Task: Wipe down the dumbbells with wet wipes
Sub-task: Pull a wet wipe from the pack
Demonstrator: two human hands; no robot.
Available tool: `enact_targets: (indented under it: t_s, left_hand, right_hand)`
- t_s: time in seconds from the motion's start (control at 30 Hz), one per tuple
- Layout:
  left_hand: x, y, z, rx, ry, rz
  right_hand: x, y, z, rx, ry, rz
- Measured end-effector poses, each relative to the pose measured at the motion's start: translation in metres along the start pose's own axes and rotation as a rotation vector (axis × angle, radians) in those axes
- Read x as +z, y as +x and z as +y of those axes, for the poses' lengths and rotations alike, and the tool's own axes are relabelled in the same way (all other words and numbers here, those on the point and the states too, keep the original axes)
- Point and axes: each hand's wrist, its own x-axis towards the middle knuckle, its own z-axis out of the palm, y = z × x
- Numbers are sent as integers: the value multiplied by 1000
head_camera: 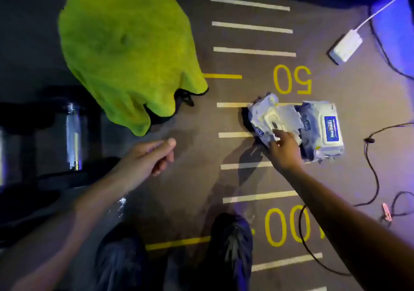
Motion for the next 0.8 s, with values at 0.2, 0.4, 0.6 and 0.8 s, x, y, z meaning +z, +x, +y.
enact_targets:
  t_s: [0.2, 0.4, 0.6, 0.8]
  left_hand:
    - [10, -11, -16, 57, 97, -48]
    - [15, -31, -17, 64, 120, -28]
    - [30, -27, -31, -5, -8, 23]
    - [44, -11, -40, -53, -77, 27]
  right_hand:
    - [7, 14, 23, -18, -62, 84]
    - [4, 32, 25, -17, -161, -41]
    - [5, 52, 24, -34, -294, -116]
    - [1, 63, 15, -35, -344, 49]
